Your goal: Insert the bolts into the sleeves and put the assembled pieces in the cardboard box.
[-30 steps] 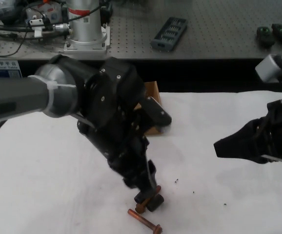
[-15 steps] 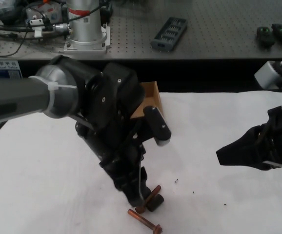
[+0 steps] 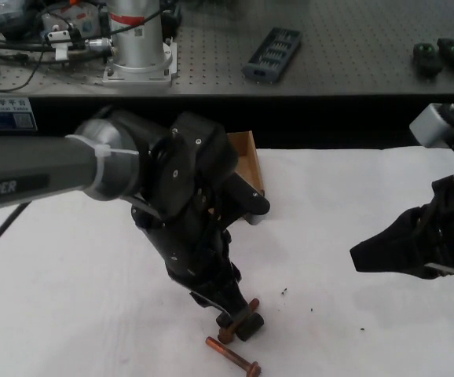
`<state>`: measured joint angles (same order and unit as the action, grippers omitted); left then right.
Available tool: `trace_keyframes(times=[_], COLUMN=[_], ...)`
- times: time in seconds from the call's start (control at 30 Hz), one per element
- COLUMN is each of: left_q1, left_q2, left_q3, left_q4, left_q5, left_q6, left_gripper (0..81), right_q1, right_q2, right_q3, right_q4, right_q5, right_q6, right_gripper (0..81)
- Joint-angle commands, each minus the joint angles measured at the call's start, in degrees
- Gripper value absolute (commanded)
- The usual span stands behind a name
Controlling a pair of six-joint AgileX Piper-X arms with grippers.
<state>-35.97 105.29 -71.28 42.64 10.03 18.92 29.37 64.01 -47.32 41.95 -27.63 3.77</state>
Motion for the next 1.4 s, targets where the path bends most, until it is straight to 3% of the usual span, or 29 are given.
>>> trace_keyframes(times=[0.0,1.1,1.37], left_q1=[-0.2,-0.9,-0.9], left_q2=[0.7,5.1,5.1], left_q3=[-0.2,-0.2,-0.2], left_q4=[-0.3,-2.4,-2.7], left_q5=[-0.6,-0.9,-0.6], left_q6=[-0.7,-5.0,-3.2], left_gripper=[29.8,29.6,25.4], right_q1=[0.1,0.1,0.1], right_q2=[-0.5,-0.5,-0.5], right_q3=[-0.6,-0.6,-0.6], right_q4=[0.4,2.0,2.6], right_q5=[0.1,0.1,0.1], right_q6=[-0.9,-0.9,-0.9], right_gripper=[13.2,13.2,13.2])
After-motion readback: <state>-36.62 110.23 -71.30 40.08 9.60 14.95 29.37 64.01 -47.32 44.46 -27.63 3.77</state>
